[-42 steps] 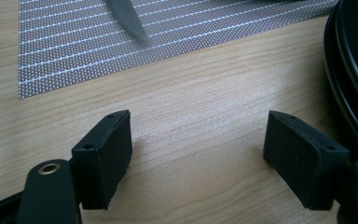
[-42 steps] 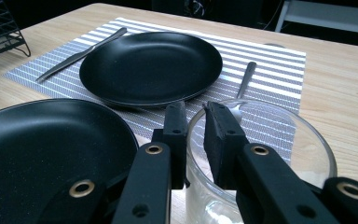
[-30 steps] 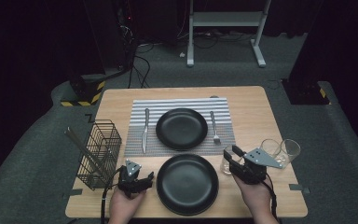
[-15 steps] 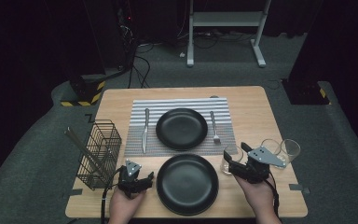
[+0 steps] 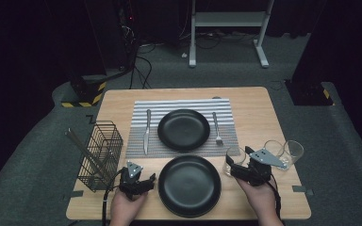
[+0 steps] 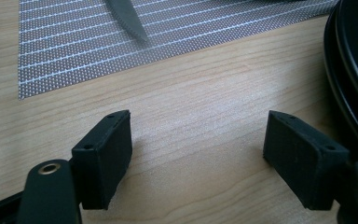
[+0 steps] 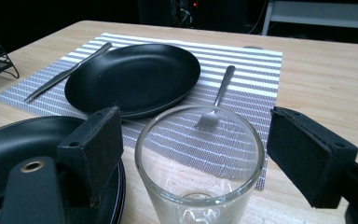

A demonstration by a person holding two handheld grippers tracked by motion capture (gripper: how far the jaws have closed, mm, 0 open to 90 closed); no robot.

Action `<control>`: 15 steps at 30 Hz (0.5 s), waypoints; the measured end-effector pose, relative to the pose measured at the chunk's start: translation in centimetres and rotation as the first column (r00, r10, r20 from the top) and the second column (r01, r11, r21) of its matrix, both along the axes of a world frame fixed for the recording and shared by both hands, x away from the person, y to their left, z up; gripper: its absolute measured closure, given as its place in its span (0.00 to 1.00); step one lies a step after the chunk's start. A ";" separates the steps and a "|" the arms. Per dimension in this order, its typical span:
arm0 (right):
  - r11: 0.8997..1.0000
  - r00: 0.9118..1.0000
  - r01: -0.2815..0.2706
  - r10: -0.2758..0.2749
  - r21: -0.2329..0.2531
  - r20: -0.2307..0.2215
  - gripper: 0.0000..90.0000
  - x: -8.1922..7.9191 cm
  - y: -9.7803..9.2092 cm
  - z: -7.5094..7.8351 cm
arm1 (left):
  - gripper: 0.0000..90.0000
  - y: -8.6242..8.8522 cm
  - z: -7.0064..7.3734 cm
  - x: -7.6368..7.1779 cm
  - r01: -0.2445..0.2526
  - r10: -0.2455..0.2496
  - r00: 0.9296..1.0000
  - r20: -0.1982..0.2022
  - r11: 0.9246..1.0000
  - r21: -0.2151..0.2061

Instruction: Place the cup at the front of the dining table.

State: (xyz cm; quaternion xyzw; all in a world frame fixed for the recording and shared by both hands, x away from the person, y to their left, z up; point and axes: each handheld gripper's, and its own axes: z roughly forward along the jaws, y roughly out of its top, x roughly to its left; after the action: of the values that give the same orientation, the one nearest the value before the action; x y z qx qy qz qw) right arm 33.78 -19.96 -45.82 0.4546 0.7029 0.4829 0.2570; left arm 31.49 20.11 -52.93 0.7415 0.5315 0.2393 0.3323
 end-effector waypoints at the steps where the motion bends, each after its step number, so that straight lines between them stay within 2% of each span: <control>1: 1.000 1.000 -0.001 0.001 0.000 -0.003 0.20 0.0 -0.1 -0.1 | 0.26 0.0 0.0 0.0 0.000 0.000 1.000 0.000 1.000 0.000; 15: 1.000 0.999 -0.006 0.005 -0.007 -0.050 0.21 0.4 0.1 -1.4 | 0.26 0.0 0.0 0.0 0.001 -0.001 1.000 0.000 1.000 0.000</control>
State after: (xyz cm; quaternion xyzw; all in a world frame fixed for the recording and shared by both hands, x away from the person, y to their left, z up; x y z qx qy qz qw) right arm 34.13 -19.83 -47.23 0.4635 0.7121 0.4696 0.2398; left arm 31.47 20.11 -52.93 0.7418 0.5312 0.2394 0.3322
